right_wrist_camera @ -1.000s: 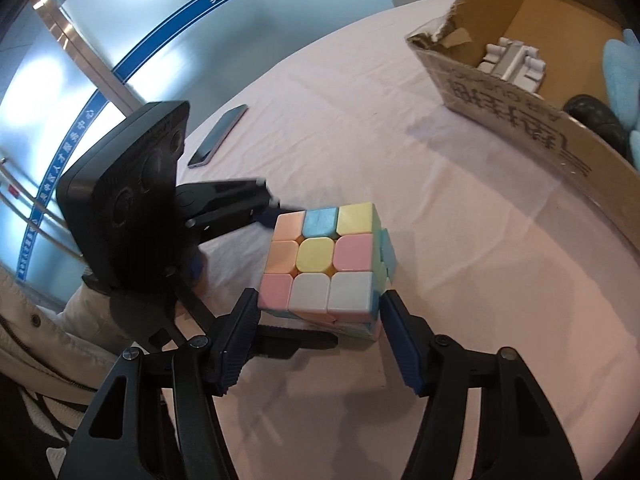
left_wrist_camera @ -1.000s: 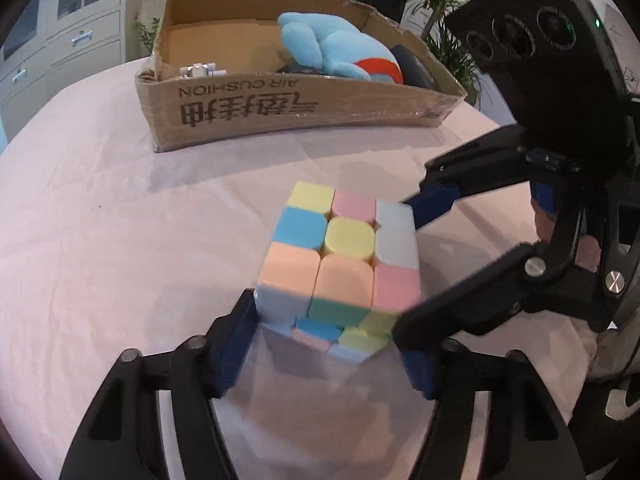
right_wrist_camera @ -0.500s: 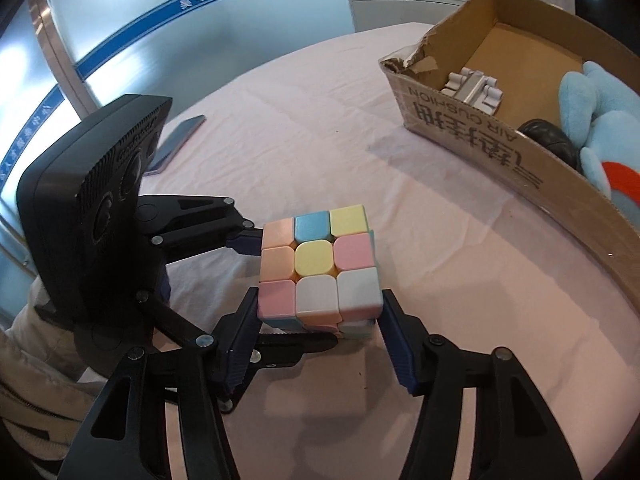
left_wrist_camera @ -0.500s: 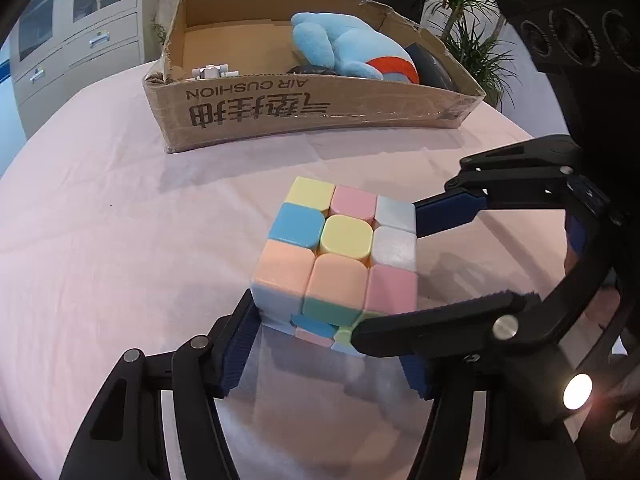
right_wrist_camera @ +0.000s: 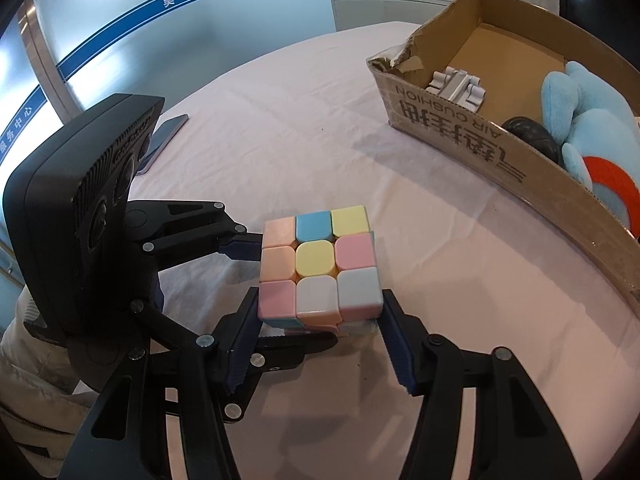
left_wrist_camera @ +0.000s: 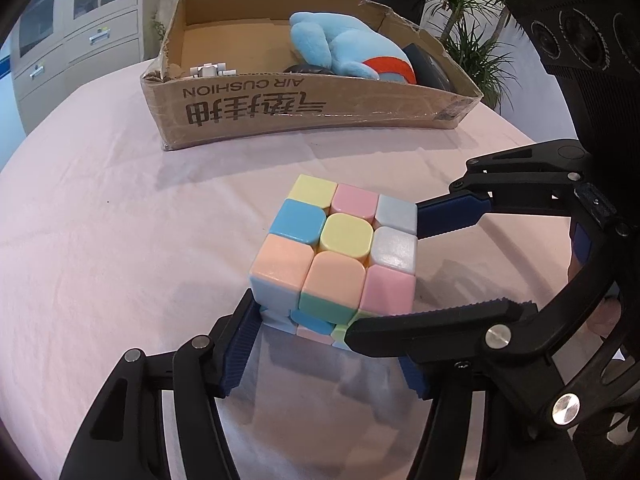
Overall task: Organize objects
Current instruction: 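Lift the Rubik's cube and carry it over the box with the left gripper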
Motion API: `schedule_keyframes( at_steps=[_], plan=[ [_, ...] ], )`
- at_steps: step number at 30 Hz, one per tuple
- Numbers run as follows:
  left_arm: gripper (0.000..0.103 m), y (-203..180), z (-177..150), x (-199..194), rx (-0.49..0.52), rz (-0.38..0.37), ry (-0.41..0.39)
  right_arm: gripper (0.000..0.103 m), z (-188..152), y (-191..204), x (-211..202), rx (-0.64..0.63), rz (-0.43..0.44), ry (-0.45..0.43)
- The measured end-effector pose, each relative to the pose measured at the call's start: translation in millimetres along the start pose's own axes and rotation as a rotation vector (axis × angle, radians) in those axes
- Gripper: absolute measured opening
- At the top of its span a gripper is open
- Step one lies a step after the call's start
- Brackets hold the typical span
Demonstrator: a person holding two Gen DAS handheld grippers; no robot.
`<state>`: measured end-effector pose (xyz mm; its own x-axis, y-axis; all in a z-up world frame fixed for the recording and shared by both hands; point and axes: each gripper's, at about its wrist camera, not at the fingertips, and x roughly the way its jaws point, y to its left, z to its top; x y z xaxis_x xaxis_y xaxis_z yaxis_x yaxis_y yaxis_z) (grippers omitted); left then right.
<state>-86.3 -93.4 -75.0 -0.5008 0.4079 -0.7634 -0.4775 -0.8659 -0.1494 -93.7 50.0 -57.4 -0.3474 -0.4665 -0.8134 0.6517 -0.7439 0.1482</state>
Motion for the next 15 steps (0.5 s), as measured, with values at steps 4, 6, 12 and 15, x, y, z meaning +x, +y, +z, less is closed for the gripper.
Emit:
schedule_keyframes(
  at_steps=[4,6,12,15],
  plan=[
    [0.061,0.1,-0.4,-0.6,0.001,-0.001,0.001,0.055,-0.8,-0.4,-0.5,-0.001,0.001,0.000],
    [0.061,0.2,-0.5,-0.7,0.002,-0.001,0.002,0.055,-0.6,-0.6,0.0,0.000,0.002,0.001],
    [0.061,-0.3,-0.7,-1.0,0.002,0.000,0.003,0.055,-1.1,-0.3,0.0,0.002,0.002,0.000],
    [0.061,-0.6,-0.4,-1.4,0.003,-0.002,0.006,0.055,-2.0,0.1,-1.9,0.001,0.002,0.000]
  ],
)
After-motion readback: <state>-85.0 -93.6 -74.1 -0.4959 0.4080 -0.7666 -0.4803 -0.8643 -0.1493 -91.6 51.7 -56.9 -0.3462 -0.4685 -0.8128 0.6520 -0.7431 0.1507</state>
